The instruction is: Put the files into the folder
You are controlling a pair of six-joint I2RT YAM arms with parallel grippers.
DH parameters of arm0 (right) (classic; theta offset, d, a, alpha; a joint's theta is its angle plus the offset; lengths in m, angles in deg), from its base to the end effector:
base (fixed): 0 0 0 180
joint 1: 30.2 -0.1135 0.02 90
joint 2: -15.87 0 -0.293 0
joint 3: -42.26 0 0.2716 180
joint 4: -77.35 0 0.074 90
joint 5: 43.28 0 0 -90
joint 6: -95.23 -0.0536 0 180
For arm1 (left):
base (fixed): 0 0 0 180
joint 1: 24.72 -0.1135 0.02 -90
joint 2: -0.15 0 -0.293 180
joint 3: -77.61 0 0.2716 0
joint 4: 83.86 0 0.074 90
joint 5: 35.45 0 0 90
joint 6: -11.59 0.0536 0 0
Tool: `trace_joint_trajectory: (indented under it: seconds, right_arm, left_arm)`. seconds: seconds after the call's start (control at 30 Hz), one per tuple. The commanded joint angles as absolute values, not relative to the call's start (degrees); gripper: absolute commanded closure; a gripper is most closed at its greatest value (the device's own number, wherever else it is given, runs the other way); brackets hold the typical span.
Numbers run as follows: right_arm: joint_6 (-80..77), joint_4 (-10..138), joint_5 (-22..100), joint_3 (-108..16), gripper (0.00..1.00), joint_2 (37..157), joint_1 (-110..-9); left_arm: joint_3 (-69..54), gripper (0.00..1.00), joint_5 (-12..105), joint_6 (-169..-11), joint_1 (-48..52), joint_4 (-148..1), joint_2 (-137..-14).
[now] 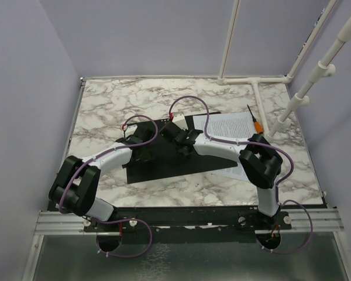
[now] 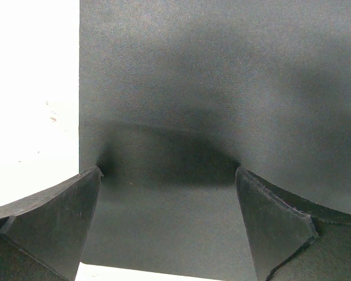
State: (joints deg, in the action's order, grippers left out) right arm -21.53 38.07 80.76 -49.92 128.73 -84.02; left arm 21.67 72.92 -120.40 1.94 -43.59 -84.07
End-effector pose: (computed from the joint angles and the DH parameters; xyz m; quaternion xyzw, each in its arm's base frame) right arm 0.2882 0.3433 0.1851 -0.1423 0.9157 -0.0554 0.3718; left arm 0.2536 -0.1084 0.1601 -0.1588 0.9573 0.0259 0.2402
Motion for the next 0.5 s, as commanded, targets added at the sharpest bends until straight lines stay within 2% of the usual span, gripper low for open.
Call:
trace_joint_trajectory:
  seconds: [0.0,0.47]
  right_arm:
    - [-19.3,33.3,81.9,-49.8,1.00,128.5,-82.2]
    - [-17.8,36.5,73.5,-52.7,1.00,122.2,-81.0]
  left_arm:
    - [25.2,0.01,71.5,-120.5,1.5,-40.1,-87.8]
    - [25.4,0.01,72.6,-120.5,1.5,-40.1,-84.7]
